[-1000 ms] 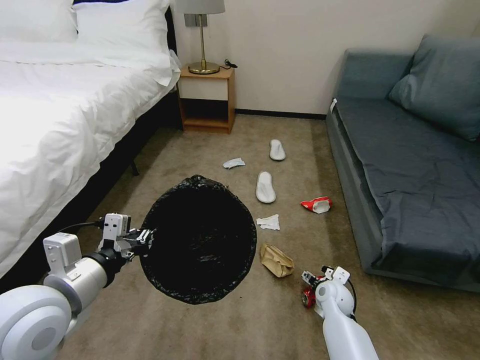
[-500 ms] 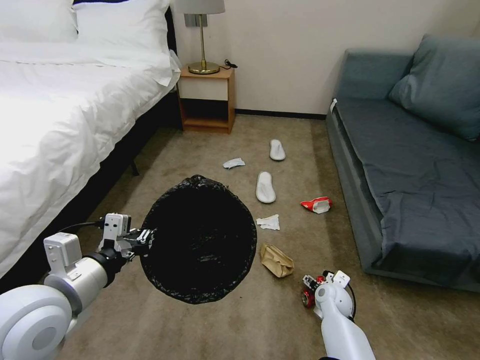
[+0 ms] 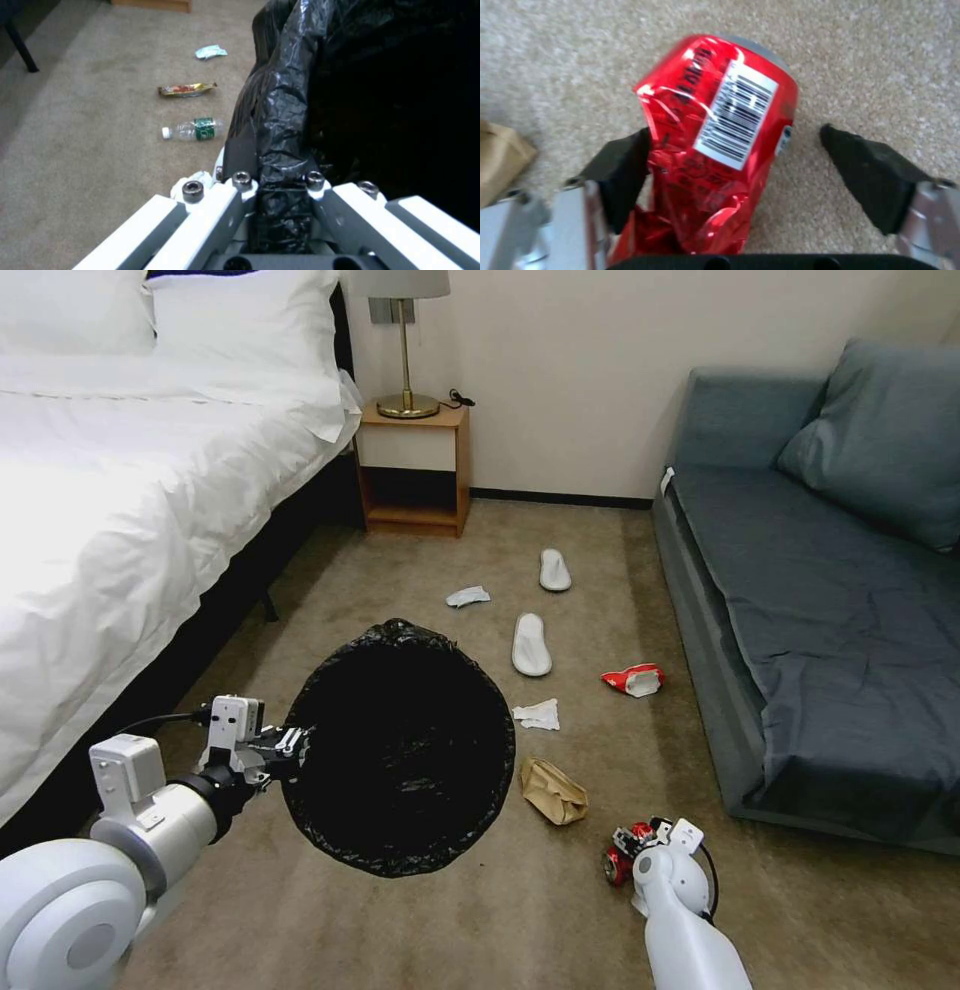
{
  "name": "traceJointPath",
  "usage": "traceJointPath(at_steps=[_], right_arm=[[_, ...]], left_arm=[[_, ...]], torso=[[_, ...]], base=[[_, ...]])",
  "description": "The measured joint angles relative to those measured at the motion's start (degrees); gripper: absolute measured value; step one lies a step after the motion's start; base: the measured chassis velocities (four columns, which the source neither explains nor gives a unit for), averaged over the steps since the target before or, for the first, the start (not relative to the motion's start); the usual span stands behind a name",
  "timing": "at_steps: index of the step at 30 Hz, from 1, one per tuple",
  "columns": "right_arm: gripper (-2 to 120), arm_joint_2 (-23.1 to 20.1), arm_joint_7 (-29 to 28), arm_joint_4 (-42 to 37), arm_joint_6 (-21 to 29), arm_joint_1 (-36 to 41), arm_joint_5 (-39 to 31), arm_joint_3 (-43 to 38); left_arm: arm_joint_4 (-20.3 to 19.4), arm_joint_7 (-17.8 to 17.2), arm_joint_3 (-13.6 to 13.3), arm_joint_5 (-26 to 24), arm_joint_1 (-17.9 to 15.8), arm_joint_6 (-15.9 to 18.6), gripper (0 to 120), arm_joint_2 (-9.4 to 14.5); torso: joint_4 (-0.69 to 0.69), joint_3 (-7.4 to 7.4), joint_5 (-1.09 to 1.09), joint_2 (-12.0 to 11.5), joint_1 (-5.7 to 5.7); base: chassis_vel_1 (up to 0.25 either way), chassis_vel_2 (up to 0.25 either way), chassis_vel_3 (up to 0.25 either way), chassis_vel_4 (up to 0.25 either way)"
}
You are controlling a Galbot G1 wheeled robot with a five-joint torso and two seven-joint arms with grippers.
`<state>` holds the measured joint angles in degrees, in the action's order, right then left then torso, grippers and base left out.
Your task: Pick up the trash bin, then pick up the garbage on the floor and place it into the trash bin.
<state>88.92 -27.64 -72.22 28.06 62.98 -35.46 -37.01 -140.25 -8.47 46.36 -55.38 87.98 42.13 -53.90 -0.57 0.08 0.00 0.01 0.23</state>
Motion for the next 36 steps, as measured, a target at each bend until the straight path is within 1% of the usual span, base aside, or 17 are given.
traceJointPath(at_steps=[2,4,10,15,17,21,24,25,26,28,29,30,31,33,34,35,36], right_arm=[[70,-0.11,0.06,-0.25,-0.08,0.18,-0.24,0.09],[67,-0.13,0.11,-0.15,-0.19,0.18,-0.25,0.09],[45,-0.3,0.6,0.17,-0.84,0.36,0.2,-0.03],[37,-0.63,0.59,-0.75,-1.1,0.71,0.24,0.5],[29,-1.04,0.88,-2.33,-1.89,1.21,0.27,0.81],[26,-1.71,1.97,-5.26,-2.99,2.23,0.72,0.96],[26,-3.12,3.42,-10.85,-3.02,4.23,0.88,1.05],[26,-4.68,4.49,-16.23,-2.5,5.95,0.57,1.06],[26,-4.68,4.49,-16.23,-2.5,5.95,0.57,1.06],[26,-8.1,6.96,-28.32,-1.11,9.07,-0.85,0.63],[26,-8.1,6.96,-28.32,-1.11,9.07,-0.85,0.63],[26,-10.19,7.83,-34.77,-0.03,10.23,-3.29,-0.03],[26,-10.19,7.83,-34.77,-0.03,10.23,-3.29,-0.03],[26,-13.01,9.32,-43.13,1.71,11.29,-8.36,-1.53],[26,-13.01,9.32,-43.13,1.71,11.29,-8.36,-1.53],[26,-16.15,11.94,-50.32,2.69,12.53,-12.42,-3.85],[26,-16.15,11.94,-50.32,2.69,12.53,-12.42,-3.85]], left_arm=[[-0.08,-0.01,-0.01,0.01,0.1,0.0,2,0.12],[-0.09,-0.01,-0.03,0.02,0.11,0.0,2,0.14],[-0.19,-0.01,-0.04,0.07,0.14,0.0,2,0.15],[-0.19,-0.06,-0.04,0.06,0.03,0.0,2,0.26],[-0.2,-0.23,-0.18,0.07,-0.01,0.0,2,0.25],[-0.31,-0.4,-0.16,0.05,0.1,0.0,2,0.32],[-0.38,-0.61,0.05,0.01,0.33,0.0,2,0.53],[-0.41,-0.9,0.24,-0.02,0.58,0.0,2,0.69],[-0.41,-0.9,0.24,-0.02,0.58,0.0,2,0.69],[-0.35,-1.28,0.33,0.0,1.13,0.0,2,0.72],[-0.35,-1.28,0.33,0.0,1.13,0.0,2,0.72],[-0.31,-1.9,0.18,0.05,1.47,0.0,2,0.65],[-0.31,-1.9,0.18,0.05,1.47,0.0,2,0.65],[-0.35,-2.1,0.0,0.15,2.15,0.0,2,0.7],[-0.35,-2.1,0.0,0.15,2.15,0.0,2,0.7],[-0.58,-2.12,-0.1,0.37,2.95,0.0,2,0.89],[-0.58,-2.12,-0.1,0.37,2.95,0.0,2,0.89]], torso=[[0.0,0.0,0.0,0.0,0.0],[0.0,0.0,0.0,0.0,0.0],[0.0,0.0,-0.01,0.0,0.0],[0.0,0.0,0.0,0.0,0.0],[0.01,0.0,0.01,0.0,0.0],[0.01,0.0,0.01,0.0,0.0],[0.0,0.0,0.01,0.0,0.0],[0.0,0.0,0.02,0.0,0.0],[0.0,0.0,0.02,0.0,0.0],[-0.01,0.0,0.01,-0.01,0.0],[-0.01,0.0,0.01,-0.01,0.0],[0.0,0.0,-0.02,-0.01,0.0],[0.0,0.0,-0.02,-0.01,0.0],[0.0,0.0,0.03,-0.01,-0.01],[0.0,0.0,0.03,-0.01,-0.01],[0.0,-0.01,-0.03,-0.01,-0.01],[0.0,-0.01,-0.03,-0.01,-0.01]], base=[[0.0,0.0,0.0,0.0],[0.0,0.0,0.0,0.0],[0.0,0.0,0.0,0.0],[0.0,0.0,0.0,0.0],[0.0,0.0,0.0,0.0],[0.0,0.0,0.0,0.0],[0.0,0.0,0.0,0.0],[0.0,0.0,0.0,0.0],[0.0,0.0,0.0,0.0],[0.0,0.0,0.0,0.0],[0.0,0.0,0.0,0.0],[0.0,0.0,0.0,0.0],[0.0,0.0,0.0,0.0],[0.0,0.0,0.0,0.0],[0.0,0.0,0.0,0.0],[0.0,0.0,0.0,0.0],[0.0,0.0,0.0,0.0]])
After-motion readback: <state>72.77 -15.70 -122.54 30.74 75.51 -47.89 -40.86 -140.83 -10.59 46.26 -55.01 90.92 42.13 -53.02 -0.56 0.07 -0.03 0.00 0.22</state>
